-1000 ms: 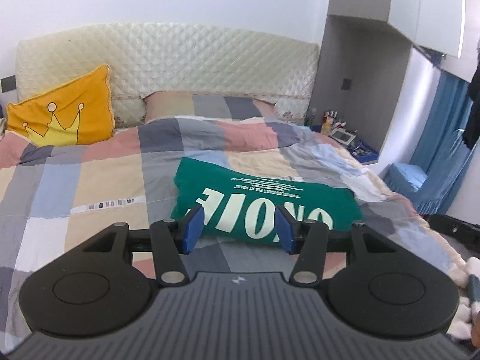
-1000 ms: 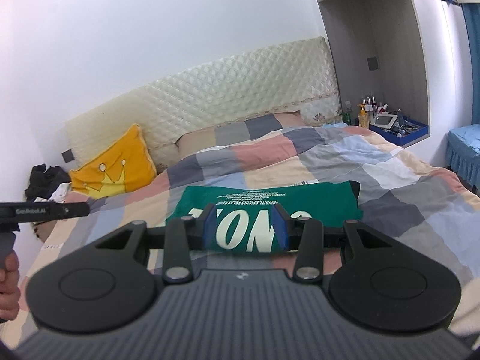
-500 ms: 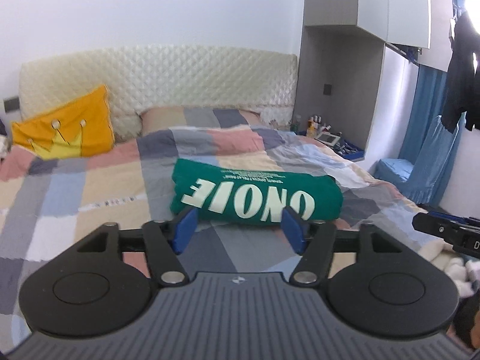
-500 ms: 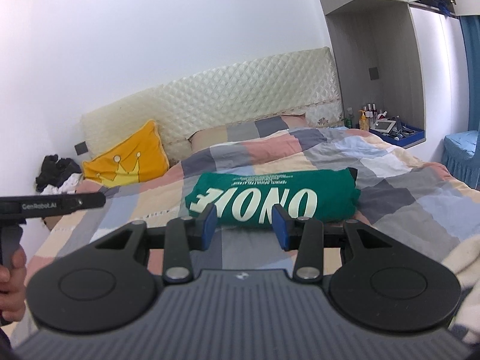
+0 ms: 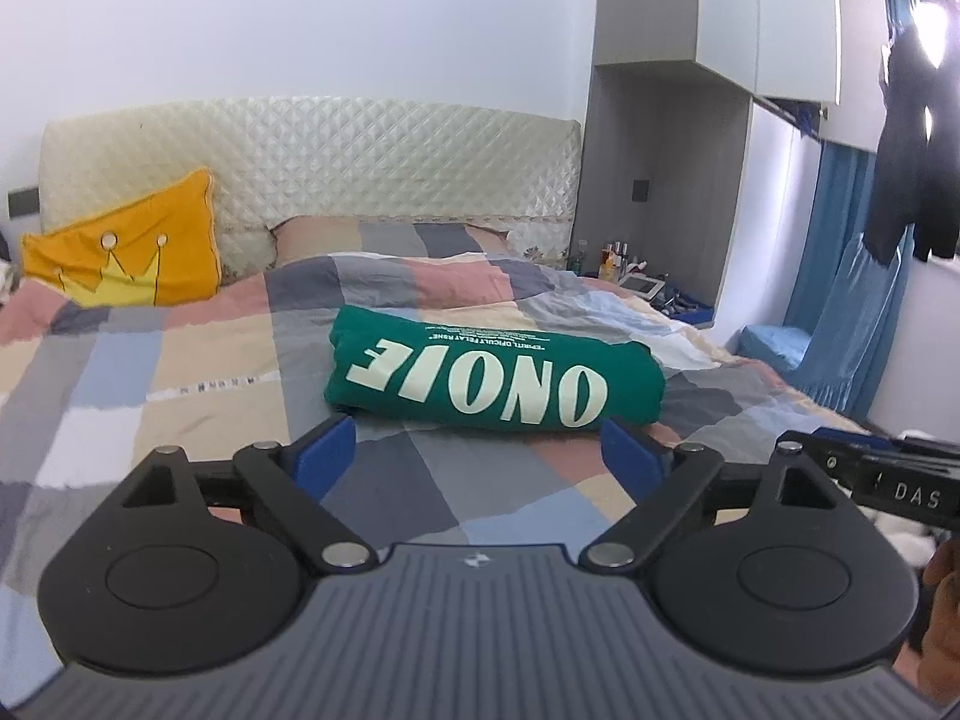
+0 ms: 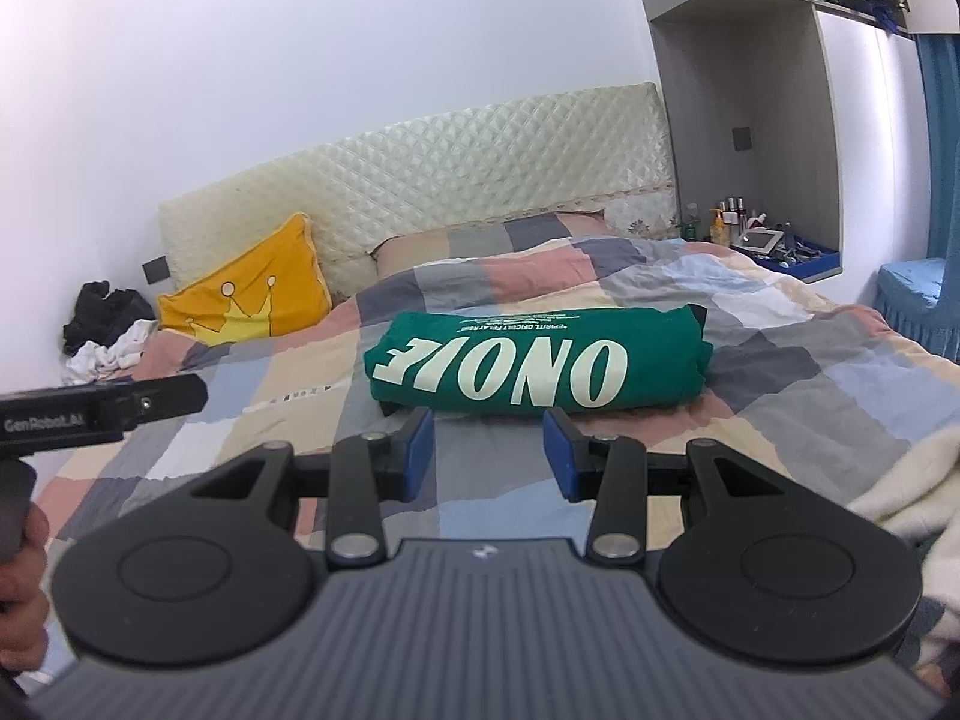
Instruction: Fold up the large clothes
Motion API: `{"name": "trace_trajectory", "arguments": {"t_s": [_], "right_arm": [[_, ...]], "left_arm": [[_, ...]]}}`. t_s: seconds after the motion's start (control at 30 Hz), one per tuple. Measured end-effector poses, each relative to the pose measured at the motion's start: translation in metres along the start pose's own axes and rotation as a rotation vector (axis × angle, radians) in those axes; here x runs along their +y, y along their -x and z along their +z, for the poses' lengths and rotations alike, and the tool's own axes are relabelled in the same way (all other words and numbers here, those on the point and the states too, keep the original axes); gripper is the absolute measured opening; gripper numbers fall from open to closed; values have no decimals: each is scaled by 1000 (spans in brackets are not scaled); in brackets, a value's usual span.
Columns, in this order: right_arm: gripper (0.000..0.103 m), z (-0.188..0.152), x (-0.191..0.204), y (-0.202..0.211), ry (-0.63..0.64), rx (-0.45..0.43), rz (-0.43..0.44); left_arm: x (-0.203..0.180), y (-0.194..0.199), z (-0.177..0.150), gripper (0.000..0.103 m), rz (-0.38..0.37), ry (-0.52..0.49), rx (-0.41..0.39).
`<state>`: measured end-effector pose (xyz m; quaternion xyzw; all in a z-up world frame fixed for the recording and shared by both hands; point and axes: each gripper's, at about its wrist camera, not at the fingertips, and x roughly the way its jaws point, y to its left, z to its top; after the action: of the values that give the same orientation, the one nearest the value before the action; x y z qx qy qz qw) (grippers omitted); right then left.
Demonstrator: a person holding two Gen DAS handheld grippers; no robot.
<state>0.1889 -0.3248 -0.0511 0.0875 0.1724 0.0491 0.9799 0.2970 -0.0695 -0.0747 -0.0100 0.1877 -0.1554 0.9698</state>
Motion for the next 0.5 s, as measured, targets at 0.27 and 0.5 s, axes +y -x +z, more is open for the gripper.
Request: {"name": "trace_trajectory", "arguments": {"t_s": [0.27, 0.5], "right_arm": [[44, -7, 2, 1, 19, -3, -13], [44, -11, 3, -5, 7, 9, -14]], "left_arm": [[2, -12, -11, 98, 23, -21, 39], [8, -12, -13, 98, 22, -11, 43]]}}
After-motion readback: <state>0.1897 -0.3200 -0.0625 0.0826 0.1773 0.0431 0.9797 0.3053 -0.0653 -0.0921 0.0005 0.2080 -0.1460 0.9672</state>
